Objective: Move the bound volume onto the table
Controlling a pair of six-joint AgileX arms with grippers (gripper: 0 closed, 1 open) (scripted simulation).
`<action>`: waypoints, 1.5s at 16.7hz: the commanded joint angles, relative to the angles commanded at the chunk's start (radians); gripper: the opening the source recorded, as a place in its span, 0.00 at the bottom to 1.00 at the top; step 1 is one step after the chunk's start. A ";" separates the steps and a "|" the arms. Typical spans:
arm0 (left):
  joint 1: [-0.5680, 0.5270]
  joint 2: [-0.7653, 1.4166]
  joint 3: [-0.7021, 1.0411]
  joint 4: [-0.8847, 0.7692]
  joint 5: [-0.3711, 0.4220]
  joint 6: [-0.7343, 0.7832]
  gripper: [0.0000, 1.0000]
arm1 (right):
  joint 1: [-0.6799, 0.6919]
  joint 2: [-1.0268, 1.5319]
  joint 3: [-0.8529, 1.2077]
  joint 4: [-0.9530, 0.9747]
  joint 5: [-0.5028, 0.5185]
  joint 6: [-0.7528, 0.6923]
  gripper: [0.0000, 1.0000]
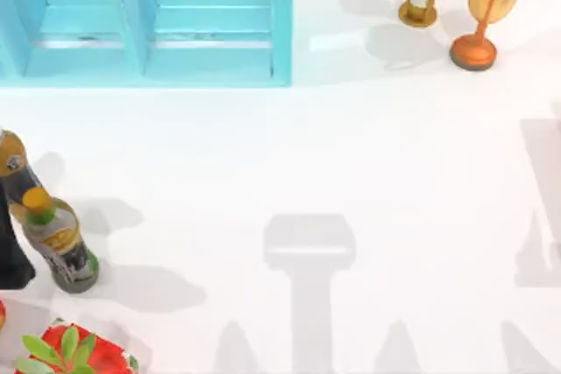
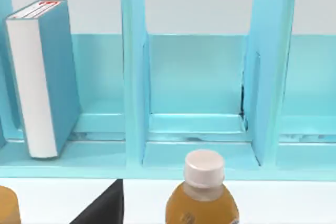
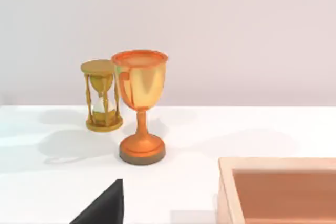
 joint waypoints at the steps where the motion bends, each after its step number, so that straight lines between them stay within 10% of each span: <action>1: 0.000 0.000 0.000 0.000 0.000 0.000 1.00 | 0.000 0.000 0.000 0.000 0.000 0.000 1.00; 9: 0.109 0.294 0.176 0.108 0.081 0.035 1.00 | 0.000 0.000 0.000 0.000 0.000 0.000 1.00; 25: 0.485 1.872 0.939 0.588 0.498 0.188 1.00 | 0.000 0.000 0.000 0.000 0.000 0.000 1.00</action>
